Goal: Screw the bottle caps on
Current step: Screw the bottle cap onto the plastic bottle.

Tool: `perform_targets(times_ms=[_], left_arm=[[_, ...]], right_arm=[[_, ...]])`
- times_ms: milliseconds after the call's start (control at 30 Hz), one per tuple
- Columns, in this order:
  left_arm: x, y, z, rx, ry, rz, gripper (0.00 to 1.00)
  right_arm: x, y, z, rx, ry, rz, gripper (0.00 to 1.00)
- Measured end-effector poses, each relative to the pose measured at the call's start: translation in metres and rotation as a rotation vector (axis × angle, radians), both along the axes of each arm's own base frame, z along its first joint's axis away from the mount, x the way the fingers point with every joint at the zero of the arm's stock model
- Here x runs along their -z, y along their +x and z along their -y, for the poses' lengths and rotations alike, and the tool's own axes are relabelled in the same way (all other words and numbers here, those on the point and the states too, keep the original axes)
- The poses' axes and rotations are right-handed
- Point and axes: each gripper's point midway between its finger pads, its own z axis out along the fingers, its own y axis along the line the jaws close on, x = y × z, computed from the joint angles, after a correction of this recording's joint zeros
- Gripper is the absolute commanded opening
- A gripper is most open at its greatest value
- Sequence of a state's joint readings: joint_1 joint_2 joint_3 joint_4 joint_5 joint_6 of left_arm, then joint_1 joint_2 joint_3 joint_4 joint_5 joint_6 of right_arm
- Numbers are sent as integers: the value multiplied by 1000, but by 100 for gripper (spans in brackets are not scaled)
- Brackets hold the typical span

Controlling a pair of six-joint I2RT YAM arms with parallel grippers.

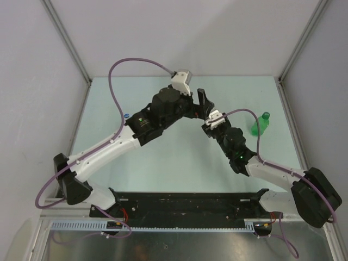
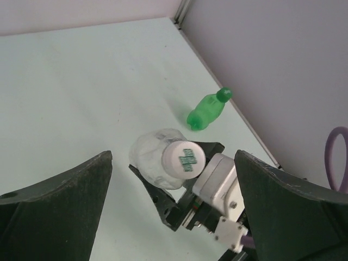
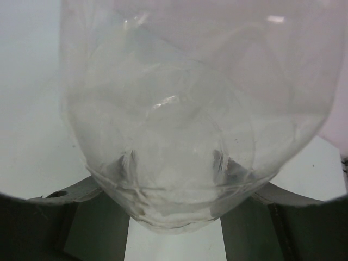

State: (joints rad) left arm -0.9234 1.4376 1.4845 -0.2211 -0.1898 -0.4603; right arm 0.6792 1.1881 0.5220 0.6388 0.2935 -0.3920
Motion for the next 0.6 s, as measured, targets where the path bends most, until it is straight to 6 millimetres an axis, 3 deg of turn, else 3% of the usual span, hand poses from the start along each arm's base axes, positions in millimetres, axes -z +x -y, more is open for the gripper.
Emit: perform_targets(times_ms=[233, 600], left_arm=[[19, 3, 8, -70, 66, -18, 85], [33, 14, 2, -147, 116, -41, 66]], right_arm=[[14, 3, -1, 38, -96, 8, 0], [10, 2, 1, 69, -144, 38, 0]])
